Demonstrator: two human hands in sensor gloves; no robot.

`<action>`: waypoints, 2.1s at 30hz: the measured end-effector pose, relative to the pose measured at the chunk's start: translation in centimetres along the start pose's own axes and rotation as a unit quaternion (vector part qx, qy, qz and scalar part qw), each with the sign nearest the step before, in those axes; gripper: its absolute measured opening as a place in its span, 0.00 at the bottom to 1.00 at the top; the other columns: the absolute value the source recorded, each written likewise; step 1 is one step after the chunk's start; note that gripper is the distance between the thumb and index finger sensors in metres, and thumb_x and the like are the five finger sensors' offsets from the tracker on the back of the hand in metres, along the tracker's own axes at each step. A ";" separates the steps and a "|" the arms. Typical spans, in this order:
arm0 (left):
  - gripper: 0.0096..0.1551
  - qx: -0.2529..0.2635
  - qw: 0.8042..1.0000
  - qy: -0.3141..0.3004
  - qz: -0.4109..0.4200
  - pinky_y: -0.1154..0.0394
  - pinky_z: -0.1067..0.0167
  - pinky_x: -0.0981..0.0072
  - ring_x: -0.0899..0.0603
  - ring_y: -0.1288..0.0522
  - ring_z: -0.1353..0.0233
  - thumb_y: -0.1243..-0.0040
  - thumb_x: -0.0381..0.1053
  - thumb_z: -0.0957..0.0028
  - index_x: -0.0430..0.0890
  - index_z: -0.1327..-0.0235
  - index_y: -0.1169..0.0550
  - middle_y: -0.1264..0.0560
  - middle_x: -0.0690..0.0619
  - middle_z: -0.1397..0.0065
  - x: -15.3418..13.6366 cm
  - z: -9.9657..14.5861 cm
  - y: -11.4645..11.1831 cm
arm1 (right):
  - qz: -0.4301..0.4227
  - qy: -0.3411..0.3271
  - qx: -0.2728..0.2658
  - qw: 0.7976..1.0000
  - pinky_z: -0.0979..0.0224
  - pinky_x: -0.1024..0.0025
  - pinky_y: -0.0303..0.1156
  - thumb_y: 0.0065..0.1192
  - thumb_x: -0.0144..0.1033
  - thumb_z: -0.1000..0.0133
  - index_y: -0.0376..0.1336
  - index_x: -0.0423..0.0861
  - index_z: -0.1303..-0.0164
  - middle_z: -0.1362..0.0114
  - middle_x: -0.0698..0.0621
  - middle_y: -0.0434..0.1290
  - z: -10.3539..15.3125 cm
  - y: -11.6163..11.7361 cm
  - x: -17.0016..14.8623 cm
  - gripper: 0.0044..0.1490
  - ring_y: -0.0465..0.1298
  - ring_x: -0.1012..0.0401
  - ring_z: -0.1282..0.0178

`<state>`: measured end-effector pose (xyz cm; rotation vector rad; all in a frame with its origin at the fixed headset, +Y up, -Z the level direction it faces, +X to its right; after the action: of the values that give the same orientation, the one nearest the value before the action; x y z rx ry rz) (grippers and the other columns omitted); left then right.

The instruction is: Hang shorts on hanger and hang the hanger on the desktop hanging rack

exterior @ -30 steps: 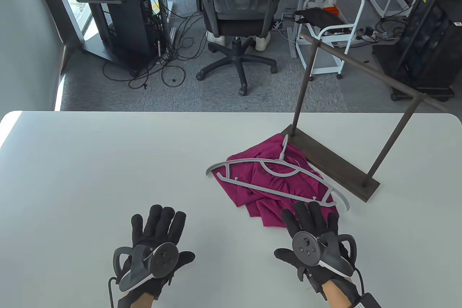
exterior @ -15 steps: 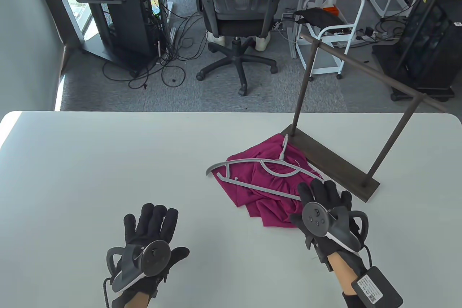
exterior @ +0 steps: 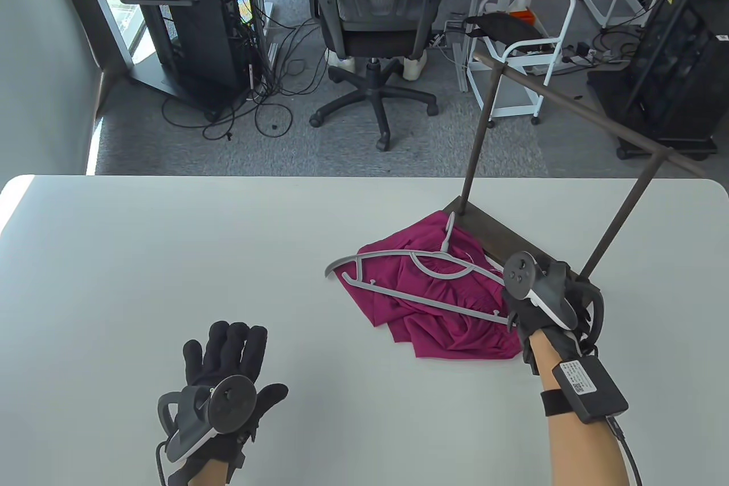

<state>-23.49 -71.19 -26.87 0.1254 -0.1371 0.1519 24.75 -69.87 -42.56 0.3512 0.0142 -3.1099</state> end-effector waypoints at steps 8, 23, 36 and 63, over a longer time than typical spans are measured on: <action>0.60 0.002 1.000 0.014 -0.001 0.59 0.27 0.29 0.36 0.55 0.14 0.41 0.75 0.65 0.56 0.20 0.48 0.52 0.48 0.16 -0.3 0.1 0.2 | 0.000 0.039 0.063 0.997 0.31 0.24 0.60 0.66 0.52 0.51 0.62 0.45 0.28 0.20 0.39 0.61 -3.2 4.5 -0.4 0.42 0.62 0.36 0.25; 0.60 0.008 0.999 0.036 0.006 0.59 0.27 0.29 0.36 0.55 0.14 0.42 0.75 0.65 0.55 0.20 0.47 0.52 0.48 0.16 -1.4 0.0 0.5 | 0.029 0.020 0.073 0.997 0.32 0.26 0.62 0.64 0.48 0.50 0.69 0.40 0.39 0.22 0.40 0.64 -4.6 6.4 1.0 0.34 0.65 0.37 0.26; 0.60 0.004 0.999 0.034 0.011 0.59 0.27 0.29 0.36 0.55 0.14 0.42 0.75 0.65 0.56 0.20 0.47 0.52 0.48 0.16 -1.3 0.0 0.4 | -0.039 0.010 0.004 0.999 0.33 0.25 0.64 0.63 0.47 0.50 0.68 0.40 0.39 0.23 0.41 0.66 -2.6 1.9 1.0 0.33 0.68 0.38 0.27; 0.60 0.096 0.994 0.000 0.047 0.57 0.25 0.32 0.37 0.53 0.15 0.44 0.75 0.64 0.54 0.20 0.50 0.54 0.48 0.16 -0.4 0.4 1.8 | -0.353 -0.189 -0.094 0.911 0.26 0.26 0.57 0.66 0.45 0.51 0.67 0.46 0.40 0.22 0.45 0.65 11.9 -4.3 7.5 0.30 0.66 0.41 0.24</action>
<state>-24.16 -69.56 -26.37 0.3101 -0.1285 0.2581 14.71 -65.80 -32.61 -0.3567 0.5532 -3.7658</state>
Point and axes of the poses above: the tracker on the back of each hand, its own x axis roughly to the thumb side, its own z axis roughly from the fingertips to the wrist, y = z × x, the point moved 2 cm from there along -z, roughly from the wrist to the fingertips
